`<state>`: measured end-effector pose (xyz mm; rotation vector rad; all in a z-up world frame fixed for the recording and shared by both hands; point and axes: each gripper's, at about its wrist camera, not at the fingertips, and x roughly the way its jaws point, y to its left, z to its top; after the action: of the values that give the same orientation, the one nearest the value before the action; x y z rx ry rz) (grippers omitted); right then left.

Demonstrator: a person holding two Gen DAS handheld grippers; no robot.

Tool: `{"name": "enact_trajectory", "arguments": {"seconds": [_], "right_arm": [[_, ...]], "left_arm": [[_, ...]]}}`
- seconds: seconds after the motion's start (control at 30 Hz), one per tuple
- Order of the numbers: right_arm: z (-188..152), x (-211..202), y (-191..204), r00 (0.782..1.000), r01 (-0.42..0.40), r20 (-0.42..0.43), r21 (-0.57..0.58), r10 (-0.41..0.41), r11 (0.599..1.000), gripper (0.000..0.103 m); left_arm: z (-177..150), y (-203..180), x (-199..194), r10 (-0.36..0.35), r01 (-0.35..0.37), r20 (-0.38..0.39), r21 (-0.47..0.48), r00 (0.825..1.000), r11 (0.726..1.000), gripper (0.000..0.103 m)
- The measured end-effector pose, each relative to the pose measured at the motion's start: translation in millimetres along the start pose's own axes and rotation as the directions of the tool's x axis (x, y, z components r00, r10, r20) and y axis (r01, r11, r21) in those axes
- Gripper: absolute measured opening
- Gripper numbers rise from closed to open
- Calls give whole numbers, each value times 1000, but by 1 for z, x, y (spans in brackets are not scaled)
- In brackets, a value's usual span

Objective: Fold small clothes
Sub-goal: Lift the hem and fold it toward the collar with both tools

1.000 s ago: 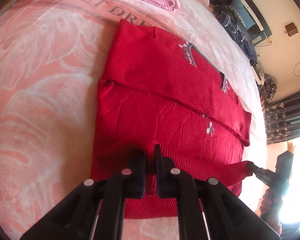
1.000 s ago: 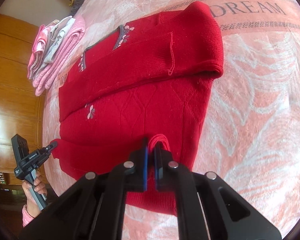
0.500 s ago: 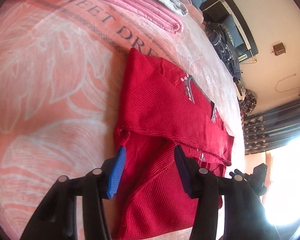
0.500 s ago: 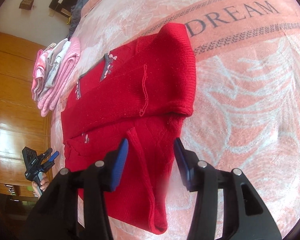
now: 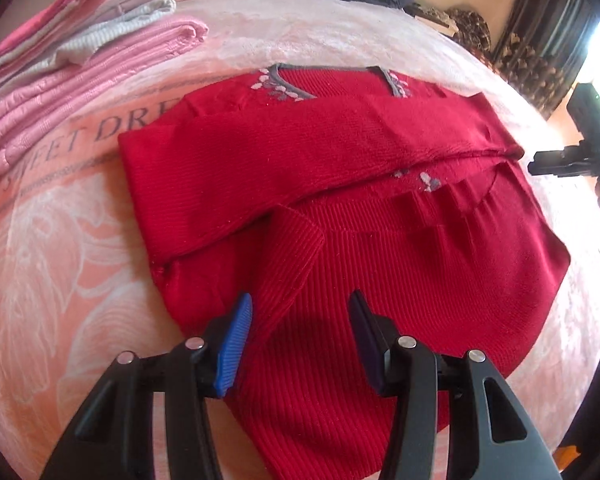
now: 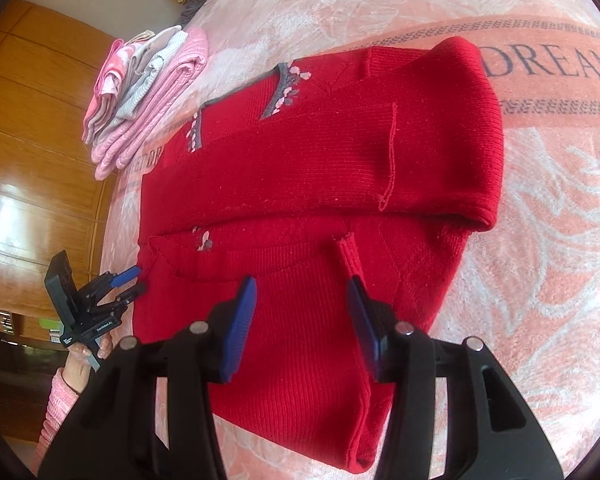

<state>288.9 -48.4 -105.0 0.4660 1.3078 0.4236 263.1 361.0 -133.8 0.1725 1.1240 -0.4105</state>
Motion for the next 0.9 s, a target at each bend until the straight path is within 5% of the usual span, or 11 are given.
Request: {"name": "enact_trajectory", "arguments": {"seconds": [0.1, 0.17, 0.27, 0.47, 0.7, 0.8, 0.83, 0.9], "right_arm": [[-1, 5, 3, 1000, 21, -16, -18, -22, 1000, 48], [-2, 8, 5, 999, 34, -24, -33, -35, 999, 49], [-3, 12, 6, 998, 47, -42, -66, -49, 997, 49], [-5, 25, 6, 989, 123, -62, -140, -132, 983, 49], [-1, 35, 1, 980, 181, -57, -155, -192, 971, 47], [0, 41, 3, 978, 187, -65, -171, -200, 967, 28], [-1, 43, 5, 975, 196, -65, -181, -211, 964, 9], [-1, 41, 7, 975, 202, -56, -184, -216, 962, 6]], "left_arm": [[-1, -1, 11, 61, -60, -17, 27, 998, 998, 48], [-2, 2, 13, 28, -28, -15, 1, 999, 1000, 24], [0, 7, 9, 20, -20, 6, -32, 1000, 999, 8], [0, 28, 3, -48, 55, 45, -170, 998, 984, 7], [1, 22, 14, -6, 9, 20, -170, 1000, 985, 15], [6, 25, 17, -12, 16, 22, -204, 1000, 979, 21], [6, 26, 17, -12, 17, 23, -211, 1000, 977, 20], [7, 27, 16, 3, 4, 34, -219, 999, 976, 6]]}}
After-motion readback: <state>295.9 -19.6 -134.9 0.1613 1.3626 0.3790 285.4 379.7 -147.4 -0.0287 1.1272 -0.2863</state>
